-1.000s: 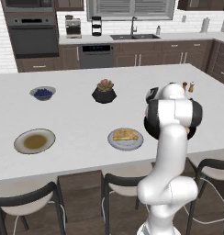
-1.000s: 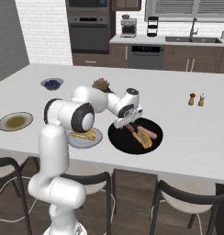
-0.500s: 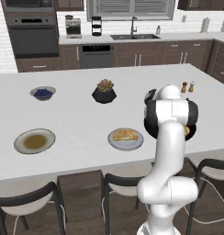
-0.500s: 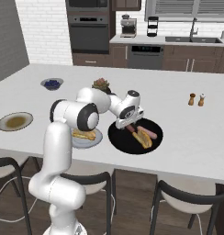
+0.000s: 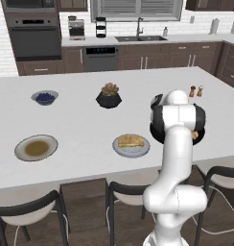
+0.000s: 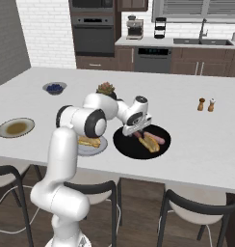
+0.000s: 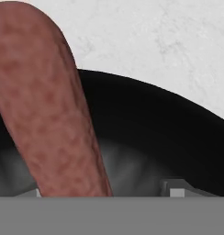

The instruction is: Place one bun and one sausage from the bowl on each plate.

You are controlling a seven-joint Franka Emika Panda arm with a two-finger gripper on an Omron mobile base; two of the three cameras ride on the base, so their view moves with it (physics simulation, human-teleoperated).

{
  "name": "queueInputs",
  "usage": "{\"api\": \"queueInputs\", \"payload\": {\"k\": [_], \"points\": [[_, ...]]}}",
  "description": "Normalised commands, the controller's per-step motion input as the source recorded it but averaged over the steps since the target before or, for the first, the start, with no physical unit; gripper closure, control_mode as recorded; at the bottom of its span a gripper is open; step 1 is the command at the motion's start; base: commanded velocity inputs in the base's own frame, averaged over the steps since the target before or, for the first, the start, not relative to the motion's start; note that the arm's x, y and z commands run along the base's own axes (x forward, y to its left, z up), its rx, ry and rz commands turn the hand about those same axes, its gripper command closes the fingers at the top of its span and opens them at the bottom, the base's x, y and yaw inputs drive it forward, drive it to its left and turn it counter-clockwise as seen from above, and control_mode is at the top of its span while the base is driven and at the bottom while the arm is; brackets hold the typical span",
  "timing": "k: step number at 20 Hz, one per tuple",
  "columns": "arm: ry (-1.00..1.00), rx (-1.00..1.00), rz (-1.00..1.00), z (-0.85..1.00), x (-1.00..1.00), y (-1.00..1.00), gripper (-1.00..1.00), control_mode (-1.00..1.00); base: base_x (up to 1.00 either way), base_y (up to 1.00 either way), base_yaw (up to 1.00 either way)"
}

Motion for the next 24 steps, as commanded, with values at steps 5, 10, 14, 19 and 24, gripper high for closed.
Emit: {"api": "queueInputs", "payload": {"k": [5, 10, 14, 19, 24], "points": [[0.00, 0.00, 0.00, -0.13, -0.04, 0.00, 1.00, -1.00, 0.00, 0.00, 0.00], [0.00, 0.00, 0.08, 0.05, -0.29, 0.02, 1.00, -1.00, 0.00, 0.00, 0.00], [-0.06, 0.00, 0.12, 0.49, -0.54, 0.26, 1.00, -1.00, 0.00, 0.00, 0.00], [-0.04, 0.00, 0.12, 0.62, -0.56, 0.40, 1.00, -1.00, 0.00, 0.00, 0.00], [0.00, -0.02, 0.14, 0.44, -0.56, 0.58, 1.00, -1.00, 0.00, 0.00, 0.00]]}}
